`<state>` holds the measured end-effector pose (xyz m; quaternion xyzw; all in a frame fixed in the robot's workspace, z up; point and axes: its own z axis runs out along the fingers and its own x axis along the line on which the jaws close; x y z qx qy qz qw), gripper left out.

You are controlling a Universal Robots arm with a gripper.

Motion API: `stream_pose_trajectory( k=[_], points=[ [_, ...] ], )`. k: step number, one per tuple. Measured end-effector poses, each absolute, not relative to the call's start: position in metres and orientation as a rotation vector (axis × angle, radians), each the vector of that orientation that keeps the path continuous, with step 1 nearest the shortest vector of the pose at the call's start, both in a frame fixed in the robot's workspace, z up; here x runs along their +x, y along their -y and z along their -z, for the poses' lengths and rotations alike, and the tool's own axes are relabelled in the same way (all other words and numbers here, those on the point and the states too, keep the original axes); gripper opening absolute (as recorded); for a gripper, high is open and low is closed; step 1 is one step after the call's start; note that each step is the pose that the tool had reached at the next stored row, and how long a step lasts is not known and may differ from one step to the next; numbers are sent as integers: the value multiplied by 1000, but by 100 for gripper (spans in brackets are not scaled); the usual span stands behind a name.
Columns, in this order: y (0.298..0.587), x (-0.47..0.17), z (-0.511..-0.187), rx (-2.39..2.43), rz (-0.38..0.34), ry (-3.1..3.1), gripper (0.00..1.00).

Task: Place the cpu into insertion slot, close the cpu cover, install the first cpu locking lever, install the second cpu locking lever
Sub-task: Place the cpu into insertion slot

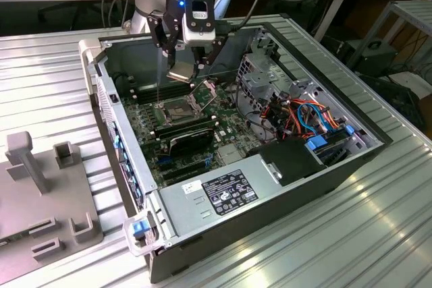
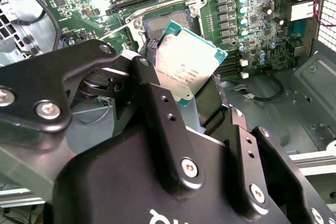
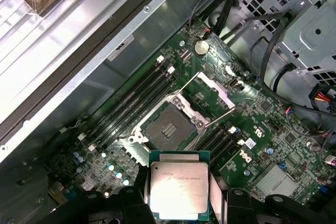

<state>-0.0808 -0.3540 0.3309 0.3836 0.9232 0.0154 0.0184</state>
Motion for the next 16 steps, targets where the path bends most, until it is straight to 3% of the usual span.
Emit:
stream_pose_trajectory(
  k=[16],
  points=[
    [354, -79, -327, 1434, -41, -2750, 55]
  ],
)
